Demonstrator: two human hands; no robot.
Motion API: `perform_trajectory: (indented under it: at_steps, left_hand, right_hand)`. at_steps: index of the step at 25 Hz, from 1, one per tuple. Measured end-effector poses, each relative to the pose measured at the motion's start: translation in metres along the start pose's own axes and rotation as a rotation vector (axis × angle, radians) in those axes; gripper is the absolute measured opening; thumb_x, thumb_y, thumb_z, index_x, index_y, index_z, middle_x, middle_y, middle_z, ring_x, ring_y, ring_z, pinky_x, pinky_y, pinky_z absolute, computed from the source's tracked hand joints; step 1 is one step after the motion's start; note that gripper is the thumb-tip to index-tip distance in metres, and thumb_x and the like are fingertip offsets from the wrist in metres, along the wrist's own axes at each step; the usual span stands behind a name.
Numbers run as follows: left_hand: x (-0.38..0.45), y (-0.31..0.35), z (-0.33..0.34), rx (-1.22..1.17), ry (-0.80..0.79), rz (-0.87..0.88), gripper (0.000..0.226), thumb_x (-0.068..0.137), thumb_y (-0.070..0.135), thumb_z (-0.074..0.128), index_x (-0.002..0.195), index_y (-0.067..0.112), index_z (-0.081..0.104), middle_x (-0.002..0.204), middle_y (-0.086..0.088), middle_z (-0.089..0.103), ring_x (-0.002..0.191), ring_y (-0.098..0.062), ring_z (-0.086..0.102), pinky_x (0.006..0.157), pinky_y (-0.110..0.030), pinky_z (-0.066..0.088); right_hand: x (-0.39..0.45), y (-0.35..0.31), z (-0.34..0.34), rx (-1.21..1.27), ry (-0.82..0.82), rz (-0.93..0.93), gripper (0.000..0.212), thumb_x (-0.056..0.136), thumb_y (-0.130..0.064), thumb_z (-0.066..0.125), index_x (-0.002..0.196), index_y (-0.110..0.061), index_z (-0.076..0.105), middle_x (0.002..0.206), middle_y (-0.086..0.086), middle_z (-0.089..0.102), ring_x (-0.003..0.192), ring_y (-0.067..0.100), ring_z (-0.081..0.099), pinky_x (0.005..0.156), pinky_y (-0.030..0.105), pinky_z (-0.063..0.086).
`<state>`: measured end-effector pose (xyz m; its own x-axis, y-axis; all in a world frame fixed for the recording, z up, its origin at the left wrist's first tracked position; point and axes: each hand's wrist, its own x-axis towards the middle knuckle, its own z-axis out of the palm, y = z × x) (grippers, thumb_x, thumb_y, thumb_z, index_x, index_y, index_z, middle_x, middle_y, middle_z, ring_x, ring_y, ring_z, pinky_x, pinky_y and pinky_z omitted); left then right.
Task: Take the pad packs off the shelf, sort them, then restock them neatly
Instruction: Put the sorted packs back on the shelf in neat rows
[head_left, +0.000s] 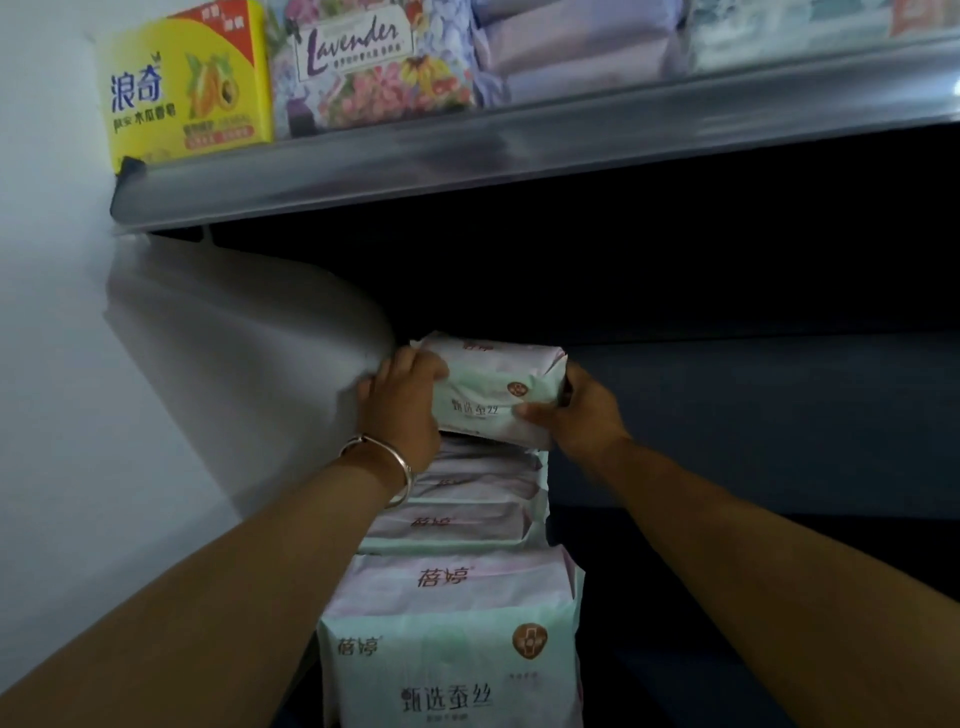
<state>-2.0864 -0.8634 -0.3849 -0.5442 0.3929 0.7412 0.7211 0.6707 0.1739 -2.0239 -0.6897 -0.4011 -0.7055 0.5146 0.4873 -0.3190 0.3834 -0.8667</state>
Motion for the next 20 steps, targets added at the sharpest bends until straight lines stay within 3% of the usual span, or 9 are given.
perform_trajectory:
  at_steps: [4,8,10,15,20]
  left_hand:
    - [-0.002,-0.030,0.028,-0.069,-0.369,-0.160,0.045,0.088,-0.004,0.048,0.127,0.018,0.053,0.139,-0.005,0.046,0.125,-0.025,0.045,0.106,-0.029,0.034]
    - [-0.004,-0.032,0.034,-0.050,-0.576,-0.149,0.047,0.096,-0.001,0.039,0.142,0.013,0.037,0.146,-0.009,0.038,0.130,-0.023,0.042,0.095,-0.015,0.031]
    - [-0.003,-0.031,0.035,-0.049,-0.618,-0.149,0.048,0.099,0.001,0.035,0.145,0.015,0.033,0.147,-0.011,0.037,0.131,-0.023,0.042,0.092,-0.014,0.030]
    - [-0.003,-0.023,0.032,0.000,-0.623,-0.120,0.044,0.101,0.008,0.031,0.145,0.013,0.031,0.150,-0.009,0.034,0.137,-0.022,0.034,0.105,-0.020,0.024]
    - [-0.005,-0.019,0.030,-0.097,-0.698,-0.126,0.043,0.101,-0.001,0.027,0.144,0.004,0.031,0.149,-0.015,0.034,0.137,-0.024,0.035,0.096,-0.012,0.023]
  right_hand:
    - [0.018,0.018,0.018,-0.069,-0.026,0.065,0.040,0.079,-0.012,0.075,0.114,-0.006,0.056,0.114,0.011,0.063,0.105,0.025,0.061,0.092,0.041,0.052]
    - [0.030,0.029,0.025,-0.274,-0.011,0.172,0.046,0.082,-0.016,0.071,0.121,-0.003,0.049,0.121,0.013,0.058,0.111,0.028,0.058,0.091,0.037,0.051]
    - [0.030,0.036,0.027,-0.325,0.022,0.181,0.049,0.082,-0.012,0.071,0.124,-0.003,0.048,0.123,0.014,0.058,0.112,0.028,0.058,0.091,0.036,0.052]
    - [0.035,0.046,0.033,-0.429,0.105,0.198,0.041,0.082,-0.016,0.070,0.117,0.000,0.055,0.119,0.016,0.061,0.107,0.030,0.061,0.088,0.035,0.052]
    - [0.030,0.045,0.033,-0.649,0.098,0.174,0.038,0.088,-0.029,0.063,0.112,0.000,0.061,0.115,0.016,0.063,0.108,0.031,0.060,0.092,0.037,0.050]
